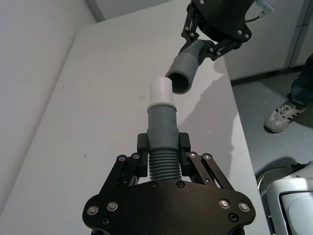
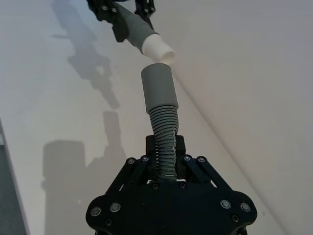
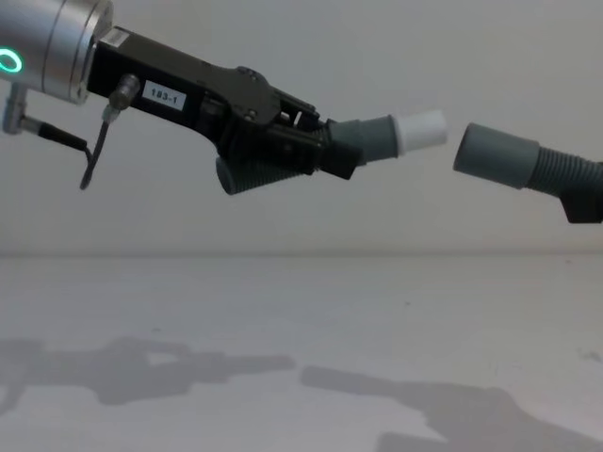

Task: Use both hands to pick up one end of the pipe from the table, align the ends, and insert them.

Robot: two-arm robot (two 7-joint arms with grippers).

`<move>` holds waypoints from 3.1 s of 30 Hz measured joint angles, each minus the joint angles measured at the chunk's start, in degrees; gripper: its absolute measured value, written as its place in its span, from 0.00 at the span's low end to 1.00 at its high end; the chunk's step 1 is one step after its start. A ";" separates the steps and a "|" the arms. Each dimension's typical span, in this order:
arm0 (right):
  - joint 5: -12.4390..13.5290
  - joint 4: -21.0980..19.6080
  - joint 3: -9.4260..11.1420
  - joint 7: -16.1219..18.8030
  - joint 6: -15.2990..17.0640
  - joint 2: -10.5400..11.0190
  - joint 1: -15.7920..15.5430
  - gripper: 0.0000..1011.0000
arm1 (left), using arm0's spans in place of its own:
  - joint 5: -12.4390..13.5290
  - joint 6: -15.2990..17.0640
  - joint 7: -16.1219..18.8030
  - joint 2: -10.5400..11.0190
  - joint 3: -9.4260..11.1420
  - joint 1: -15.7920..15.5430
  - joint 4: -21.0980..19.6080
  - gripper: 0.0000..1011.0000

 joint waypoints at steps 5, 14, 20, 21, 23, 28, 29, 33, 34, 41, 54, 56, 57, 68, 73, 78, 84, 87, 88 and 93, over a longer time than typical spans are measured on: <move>0.25 -0.53 0.00 0.80 -0.49 0.83 -0.06 0.18 | -0.53 0.16 -0.11 -0.13 0.17 -0.07 -0.29 0.32; 1.13 -1.17 -0.01 1.68 -0.70 2.06 -0.16 0.18 | -1.69 0.93 -0.10 -0.29 0.45 -0.03 -0.96 0.32; 1.83 -1.20 0.09 1.74 -0.22 2.47 -0.09 0.18 | -2.34 1.32 0.10 -0.30 0.63 0.22 -1.37 0.32; 1.92 -1.20 0.10 1.74 -0.13 2.50 -0.09 0.18 | -2.40 1.36 0.13 -0.29 0.66 0.26 -1.44 0.32; 2.08 -1.15 0.14 1.74 0.02 2.58 -0.06 0.18 | -2.62 1.49 0.24 -0.20 0.72 0.38 -1.59 0.32; 2.56 -0.85 0.17 1.68 0.58 2.76 0.04 0.18 | -2.93 1.79 0.37 0.14 0.86 0.57 -1.95 0.32; 2.60 -0.82 0.17 1.66 0.64 2.77 0.06 0.18 | -3.01 1.87 0.42 0.30 0.91 0.61 -2.07 0.32; 2.74 -0.62 0.16 1.56 0.95 2.82 0.13 0.18 | -3.08 2.08 0.54 0.80 1.05 0.72 -2.39 0.32; 2.76 -0.56 0.14 1.49 1.07 2.82 0.17 0.18 | -3.08 2.11 0.60 0.90 1.07 0.73 -2.43 0.32; 2.81 -0.21 0.06 1.22 1.25 2.74 0.24 0.17 | -2.71 2.27 1.53 1.90 1.26 0.73 -2.86 0.32; 3.98 0.32 0.45 1.16 0.52 2.35 0.16 0.17 | -1.91 2.19 2.19 2.47 2.06 -0.18 -2.32 0.32; 4.05 0.34 0.48 1.13 0.47 2.32 0.13 0.17 | -1.91 2.08 2.13 2.46 2.22 -0.32 -2.19 0.32; 4.15 0.35 0.51 1.07 0.44 2.29 0.10 0.17 | -1.90 2.04 2.09 2.45 2.31 -0.41 -2.10 0.32; 3.88 0.39 0.49 0.71 0.45 2.03 0.20 0.17 | -2.18 1.53 1.15 2.35 3.24 -1.31 -1.43 0.32; 3.11 0.46 0.19 0.51 0.81 1.79 0.49 0.17 | -2.32 1.44 0.90 2.51 3.51 -1.58 -1.38 0.32; 2.59 0.51 -0.09 0.42 1.25 1.60 0.80 0.17 | -2.48 1.37 0.80 2.84 3.74 -1.83 -1.41 0.32; 2.12 0.57 -0.53 0.51 1.82 1.51 1.22 0.17 | -2.61 1.25 0.68 3.09 4.00 -2.08 -1.45 0.32; 2.06 0.61 -0.77 0.73 2.14 1.51 1.45 0.17 | -2.67 1.16 0.62 3.22 4.15 -2.26 -1.45 0.32; 2.06 0.62 -0.82 0.76 2.19 1.51 1.51 0.17 | -2.69 1.12 0.57 3.27 4.22 -2.34 -1.45 0.32; 2.21 0.66 -1.20 1.34 2.42 1.60 1.99 0.17 | -2.74 1.03 0.44 3.41 4.54 -2.64 -1.44 0.32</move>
